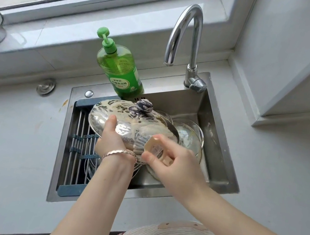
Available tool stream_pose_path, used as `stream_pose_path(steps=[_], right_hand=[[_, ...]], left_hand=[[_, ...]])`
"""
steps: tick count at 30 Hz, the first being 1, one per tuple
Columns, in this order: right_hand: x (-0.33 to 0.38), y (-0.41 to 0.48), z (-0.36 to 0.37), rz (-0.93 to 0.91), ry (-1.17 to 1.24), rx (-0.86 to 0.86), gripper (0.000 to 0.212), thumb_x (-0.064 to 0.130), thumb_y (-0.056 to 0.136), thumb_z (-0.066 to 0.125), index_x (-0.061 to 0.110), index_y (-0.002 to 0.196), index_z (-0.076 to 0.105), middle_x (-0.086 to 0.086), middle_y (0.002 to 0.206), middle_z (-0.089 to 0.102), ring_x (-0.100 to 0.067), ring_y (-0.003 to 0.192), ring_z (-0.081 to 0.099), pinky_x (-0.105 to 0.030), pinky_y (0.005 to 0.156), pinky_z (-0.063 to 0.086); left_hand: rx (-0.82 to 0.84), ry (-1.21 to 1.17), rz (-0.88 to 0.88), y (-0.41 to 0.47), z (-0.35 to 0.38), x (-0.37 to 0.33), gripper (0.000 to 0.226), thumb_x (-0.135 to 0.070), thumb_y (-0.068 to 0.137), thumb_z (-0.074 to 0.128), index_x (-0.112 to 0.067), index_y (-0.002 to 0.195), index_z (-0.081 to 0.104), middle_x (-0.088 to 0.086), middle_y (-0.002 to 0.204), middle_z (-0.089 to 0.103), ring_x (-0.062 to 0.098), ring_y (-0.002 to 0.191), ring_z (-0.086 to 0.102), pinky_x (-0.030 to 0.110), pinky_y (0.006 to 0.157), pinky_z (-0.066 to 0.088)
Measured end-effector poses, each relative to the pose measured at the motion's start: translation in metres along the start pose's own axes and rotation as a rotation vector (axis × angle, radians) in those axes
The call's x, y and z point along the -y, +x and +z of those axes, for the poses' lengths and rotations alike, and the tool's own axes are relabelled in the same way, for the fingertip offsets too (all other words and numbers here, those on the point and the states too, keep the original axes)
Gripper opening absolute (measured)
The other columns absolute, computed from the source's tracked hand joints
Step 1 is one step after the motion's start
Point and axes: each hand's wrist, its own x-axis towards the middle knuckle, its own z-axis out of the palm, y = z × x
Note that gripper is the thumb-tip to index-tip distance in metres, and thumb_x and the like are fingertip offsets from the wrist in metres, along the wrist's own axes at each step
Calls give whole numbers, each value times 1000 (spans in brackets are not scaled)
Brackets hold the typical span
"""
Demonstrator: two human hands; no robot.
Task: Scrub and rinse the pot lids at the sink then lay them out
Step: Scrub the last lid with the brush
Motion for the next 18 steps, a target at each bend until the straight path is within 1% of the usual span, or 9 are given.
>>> stream_pose_path(steps=[1,3,5,7,10,12,14,16,18], right_hand=[[3,-1,2,-32,-39,12,35,47,84,62,35,116,57,5,59,56,-8,52,47,-27,56,42],[-4,7,0,18,-56,-40,37,48,84,61,34,118,57,6,54,50,-7,51,44,-26,54,40],[-11,15,-2,101,-17,-104,42,49,84,60,33,122,56,7,49,44,-6,50,42,-26,54,39],[-4,12,2,24,-54,-73,39,48,84,61,33,119,57,8,52,49,-7,51,46,-25,54,40],[14,-1,5,-132,-38,33,37,48,82,63,37,116,58,11,63,62,-6,52,49,-27,56,47],[4,8,-9,-31,50,26,23,41,83,65,43,105,57,22,55,57,-5,48,43,-23,56,43],[-22,29,-28,151,147,-89,10,36,83,66,39,91,61,22,51,51,-3,54,45,-27,67,47],[-41,41,-36,264,198,-151,8,35,84,66,31,89,69,25,68,55,-8,73,55,-38,86,51],[-46,41,-33,252,243,-151,7,35,84,66,36,78,70,26,75,60,-10,76,57,-41,88,51]], left_hand=[[18,1,-1,-1,-1,-2,31,-36,79,68,-15,101,62,2,67,51,16,45,50,15,35,40],[35,6,5,0,-2,-4,29,-37,80,67,-16,100,62,4,72,54,16,46,52,13,32,38],[31,-36,17,2,-6,-7,31,-35,78,70,-16,101,62,2,77,60,18,53,58,17,36,44],[32,-36,30,2,-7,-8,30,-36,78,69,-15,99,63,3,76,59,19,56,59,20,42,46],[97,32,13,4,-11,-11,22,-40,82,63,-19,78,58,4,49,48,17,43,49,24,48,40],[178,24,-2,8,-17,-14,22,-43,83,63,-21,81,58,-3,40,48,13,36,50,22,43,36],[250,-2,7,10,-22,-16,20,-41,85,61,-22,87,57,-7,43,52,11,33,51,15,33,36],[288,-23,17,10,-25,-17,18,-37,87,59,-20,85,54,-8,43,52,7,27,47,11,29,35],[321,-30,13,10,-26,-18,17,-35,88,58,-20,83,53,-6,52,57,6,27,48,10,29,35]])
